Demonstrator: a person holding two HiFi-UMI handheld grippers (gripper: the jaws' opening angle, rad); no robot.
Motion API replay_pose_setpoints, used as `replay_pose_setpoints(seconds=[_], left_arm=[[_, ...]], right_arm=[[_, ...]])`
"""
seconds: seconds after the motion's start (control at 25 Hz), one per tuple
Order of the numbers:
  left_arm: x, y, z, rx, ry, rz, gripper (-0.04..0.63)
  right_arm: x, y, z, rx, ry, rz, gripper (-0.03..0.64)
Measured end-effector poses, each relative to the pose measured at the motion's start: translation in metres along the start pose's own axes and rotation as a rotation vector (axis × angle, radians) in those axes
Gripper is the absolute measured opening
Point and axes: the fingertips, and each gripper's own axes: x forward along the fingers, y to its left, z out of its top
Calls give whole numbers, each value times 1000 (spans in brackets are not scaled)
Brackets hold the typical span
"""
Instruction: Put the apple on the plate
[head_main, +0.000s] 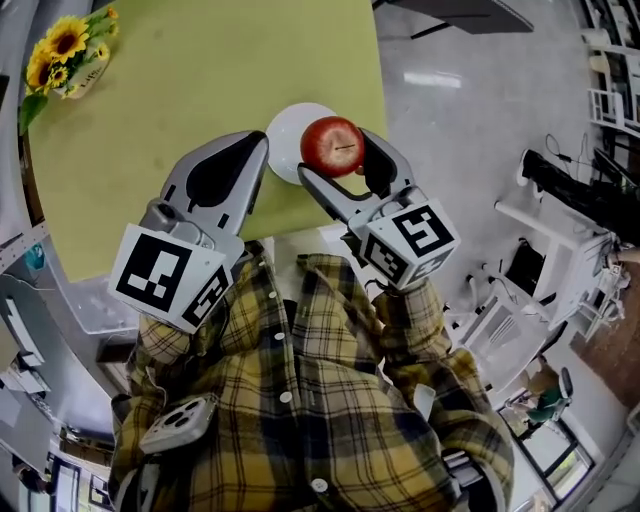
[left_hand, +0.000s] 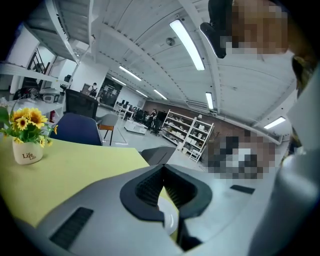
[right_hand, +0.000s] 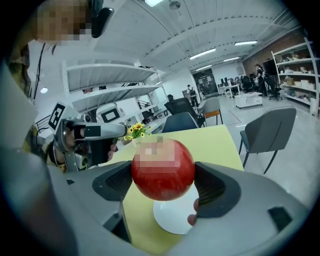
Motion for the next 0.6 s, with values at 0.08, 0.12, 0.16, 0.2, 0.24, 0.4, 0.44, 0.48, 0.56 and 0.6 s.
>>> replay_pose_setpoints(seconds=[0.08, 0.12, 0.16, 0.2, 0.24, 0.4, 0.44, 0.48, 0.56, 0.6], left_arm=[[3, 4, -5, -6, 0, 13, 6], [5, 6, -8, -9, 1, 20, 6], [7, 8, -12, -14, 3, 28, 6], [8, 10, -15, -19, 5, 39, 6], [8, 11, -19, -23, 8, 48, 6], [9, 18, -31, -39, 24, 66, 6], [10, 21, -34, -39, 29, 71, 6], [11, 24, -36, -38, 32, 78, 6], [12, 28, -40, -41, 35, 92, 6], [12, 29, -42, -46, 36, 96, 6]], right_arm=[[7, -6, -9, -13, 12, -6, 371], [10, -10, -13, -13, 19, -8, 371], [13, -13, -19, -6, 28, -7, 371], [16, -16, -24, 5, 39, -4, 371], [19, -18, -30, 19, 50, 0, 371], [32, -27, -52, 68, 90, 6, 371], [36, -29, -56, 77, 97, 7, 371], [40, -30, -59, 82, 103, 8, 371], [45, -33, -64, 83, 116, 8, 371], [47, -34, -67, 83, 122, 8, 371]])
